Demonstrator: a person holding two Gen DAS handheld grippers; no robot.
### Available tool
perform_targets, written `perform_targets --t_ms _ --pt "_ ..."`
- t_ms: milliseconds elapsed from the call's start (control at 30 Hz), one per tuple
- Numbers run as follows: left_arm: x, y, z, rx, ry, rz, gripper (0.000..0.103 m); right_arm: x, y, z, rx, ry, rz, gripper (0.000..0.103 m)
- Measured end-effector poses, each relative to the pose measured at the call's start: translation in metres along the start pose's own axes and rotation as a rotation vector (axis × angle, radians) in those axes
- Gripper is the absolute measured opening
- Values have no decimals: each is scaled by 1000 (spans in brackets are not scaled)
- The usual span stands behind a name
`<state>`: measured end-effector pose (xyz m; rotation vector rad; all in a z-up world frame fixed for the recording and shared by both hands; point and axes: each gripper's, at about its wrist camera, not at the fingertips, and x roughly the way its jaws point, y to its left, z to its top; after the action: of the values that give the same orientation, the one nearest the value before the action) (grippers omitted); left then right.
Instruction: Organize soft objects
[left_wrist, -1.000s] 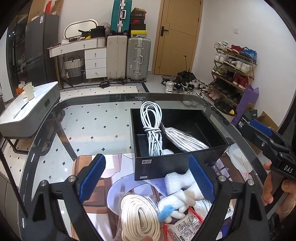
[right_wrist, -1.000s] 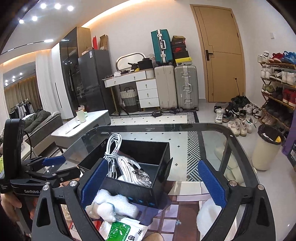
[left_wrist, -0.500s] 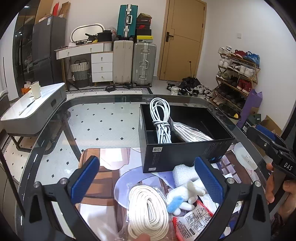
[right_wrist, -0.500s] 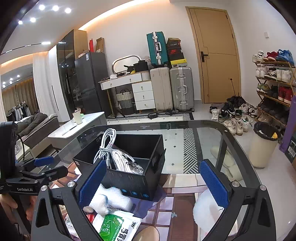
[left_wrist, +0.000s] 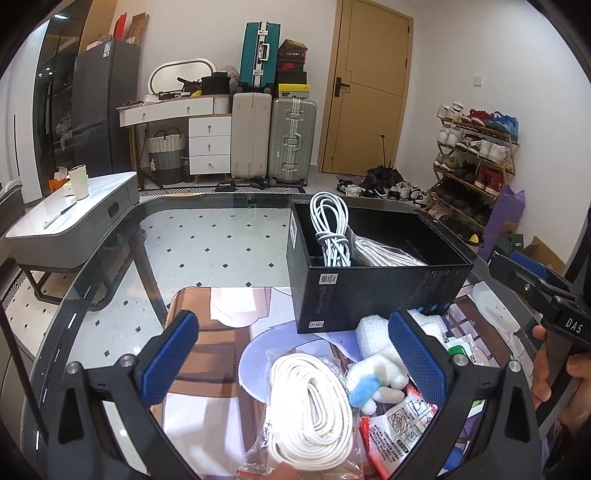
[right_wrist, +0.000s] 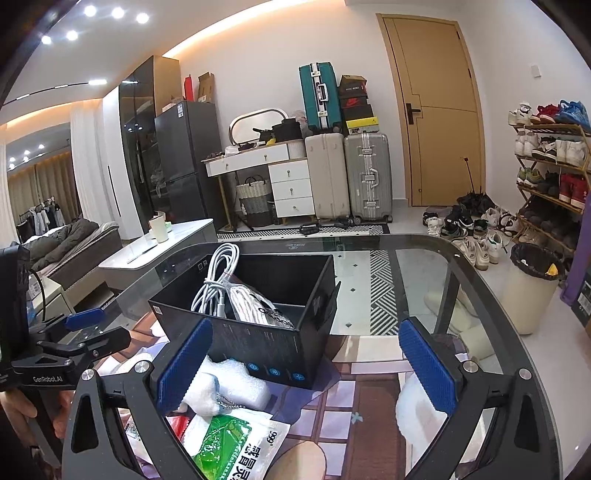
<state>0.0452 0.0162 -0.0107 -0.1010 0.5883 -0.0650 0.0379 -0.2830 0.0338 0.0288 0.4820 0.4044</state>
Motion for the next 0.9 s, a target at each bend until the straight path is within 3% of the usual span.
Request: perform_targets --t_ms 900 --pt "-22 -1 -19 20 28 -14 103 -12 14 -15 -40 39 18 102"
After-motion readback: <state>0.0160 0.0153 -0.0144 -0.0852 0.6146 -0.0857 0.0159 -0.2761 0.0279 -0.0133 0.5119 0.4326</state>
